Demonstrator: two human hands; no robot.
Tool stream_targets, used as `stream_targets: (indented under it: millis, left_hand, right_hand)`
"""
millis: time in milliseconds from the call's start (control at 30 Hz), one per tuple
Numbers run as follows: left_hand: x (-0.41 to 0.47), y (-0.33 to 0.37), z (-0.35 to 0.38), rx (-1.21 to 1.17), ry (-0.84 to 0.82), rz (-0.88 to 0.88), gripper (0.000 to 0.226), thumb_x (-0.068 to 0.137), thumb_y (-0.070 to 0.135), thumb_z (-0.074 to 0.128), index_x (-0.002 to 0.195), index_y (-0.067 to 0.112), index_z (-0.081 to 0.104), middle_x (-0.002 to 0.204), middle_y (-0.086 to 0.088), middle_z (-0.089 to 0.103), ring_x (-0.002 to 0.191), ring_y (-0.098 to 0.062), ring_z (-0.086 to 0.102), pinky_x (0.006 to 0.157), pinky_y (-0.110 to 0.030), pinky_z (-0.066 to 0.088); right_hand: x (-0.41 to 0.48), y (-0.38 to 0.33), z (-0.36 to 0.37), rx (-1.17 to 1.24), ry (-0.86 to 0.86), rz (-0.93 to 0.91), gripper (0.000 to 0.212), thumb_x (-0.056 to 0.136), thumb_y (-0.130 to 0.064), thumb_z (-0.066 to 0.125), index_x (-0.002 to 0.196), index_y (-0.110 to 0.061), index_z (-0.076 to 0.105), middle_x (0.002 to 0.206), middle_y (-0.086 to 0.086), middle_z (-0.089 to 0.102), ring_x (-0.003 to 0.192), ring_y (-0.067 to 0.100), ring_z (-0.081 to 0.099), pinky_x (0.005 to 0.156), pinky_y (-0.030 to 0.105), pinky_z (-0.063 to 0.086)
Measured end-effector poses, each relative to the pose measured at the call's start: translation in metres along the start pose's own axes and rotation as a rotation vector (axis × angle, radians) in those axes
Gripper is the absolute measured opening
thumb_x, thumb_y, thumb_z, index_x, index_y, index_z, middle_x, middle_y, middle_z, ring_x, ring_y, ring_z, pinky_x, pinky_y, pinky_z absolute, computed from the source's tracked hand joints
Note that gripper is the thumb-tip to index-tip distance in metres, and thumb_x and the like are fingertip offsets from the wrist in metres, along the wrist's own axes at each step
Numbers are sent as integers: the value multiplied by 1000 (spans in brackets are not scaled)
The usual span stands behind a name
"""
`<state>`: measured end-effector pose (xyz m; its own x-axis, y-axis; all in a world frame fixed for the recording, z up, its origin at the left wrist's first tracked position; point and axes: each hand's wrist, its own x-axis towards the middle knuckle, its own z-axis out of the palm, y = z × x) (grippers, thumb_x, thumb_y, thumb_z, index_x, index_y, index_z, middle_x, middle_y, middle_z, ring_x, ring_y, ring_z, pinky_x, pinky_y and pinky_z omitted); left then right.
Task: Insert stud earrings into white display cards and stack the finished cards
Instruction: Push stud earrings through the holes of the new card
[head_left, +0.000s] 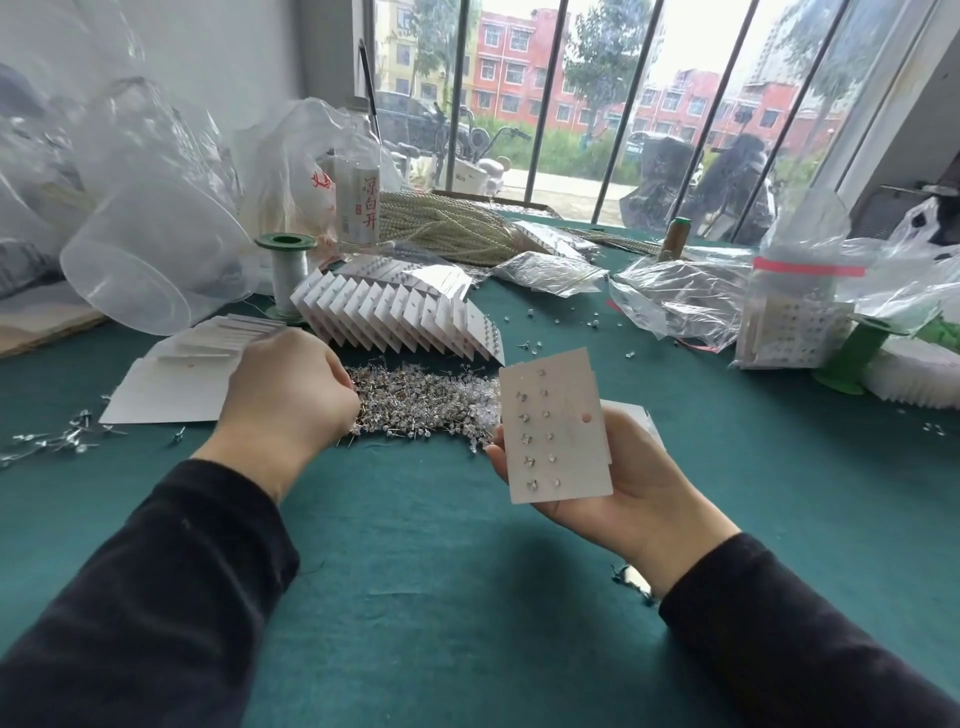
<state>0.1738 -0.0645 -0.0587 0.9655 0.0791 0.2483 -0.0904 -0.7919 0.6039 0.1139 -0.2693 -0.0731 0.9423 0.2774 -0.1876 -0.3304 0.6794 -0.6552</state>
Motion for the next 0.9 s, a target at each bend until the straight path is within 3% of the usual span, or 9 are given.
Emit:
stream_targets:
  millis: [100,200,367,500,600,700,767,900]
  left_hand:
    - [3,-5,1,-56,-22,-41,17,74,1,62,64,12,71,71,-10,68,77,-28,65,77,-37,56]
    - [8,-11,1,-115,-43,-78,20,73,-2,63,57,10,69,62,-12,68,71,-28,66,74,-41,57]
    - [12,-12,1,-254,-64,-164,17,73,8,60,58,4,64,58,-11,65,60,-26,59,69,-37,55]
    - [11,-10,1,27,5,-98,29,80,23,59,69,-2,68,68,-20,64,65,-29,53,65,-34,45]
    - [9,-14,-1,90,-13,-70,43,81,37,65,62,-1,68,58,-12,62,62,-26,55,56,-29,36]
    - [8,-13,-2,64,-120,-30,16,68,27,80,63,14,71,64,0,63,65,-13,54,62,-23,37]
    - [8,-10,1,80,-189,6,12,64,21,82,71,17,72,64,6,60,63,-7,52,63,-21,37]
    - [10,-8,8,95,-122,42,3,74,13,73,74,15,75,63,5,61,74,-14,58,70,-22,40]
  right_hand:
    - [0,-1,1,-16,16,-3,24,53,-5,59,74,-2,71,73,14,62,67,27,60,63,39,57]
    - [0,-2,0,2,26,-2,22,60,-5,54,75,-3,70,74,14,62,66,27,60,64,39,57]
    - [-1,-3,-1,24,33,-8,21,62,-5,53,76,-3,69,75,14,61,68,27,59,64,40,57]
    - [-1,-3,-1,22,36,-7,20,64,-6,52,73,-3,69,74,13,61,66,27,60,65,40,57]
    - [-1,-3,-1,29,37,-8,19,65,-6,51,73,-4,69,73,12,61,64,26,61,65,39,57]
    - [-1,-3,0,20,37,-12,19,65,-6,52,71,-4,70,72,12,62,62,25,61,66,39,57]
    - [-2,-3,0,20,34,-13,19,62,-6,53,72,-4,70,72,12,61,63,26,61,66,40,57]
    - [-2,-3,1,21,31,-7,22,59,-5,56,76,-4,68,74,13,61,66,27,59,64,40,57]
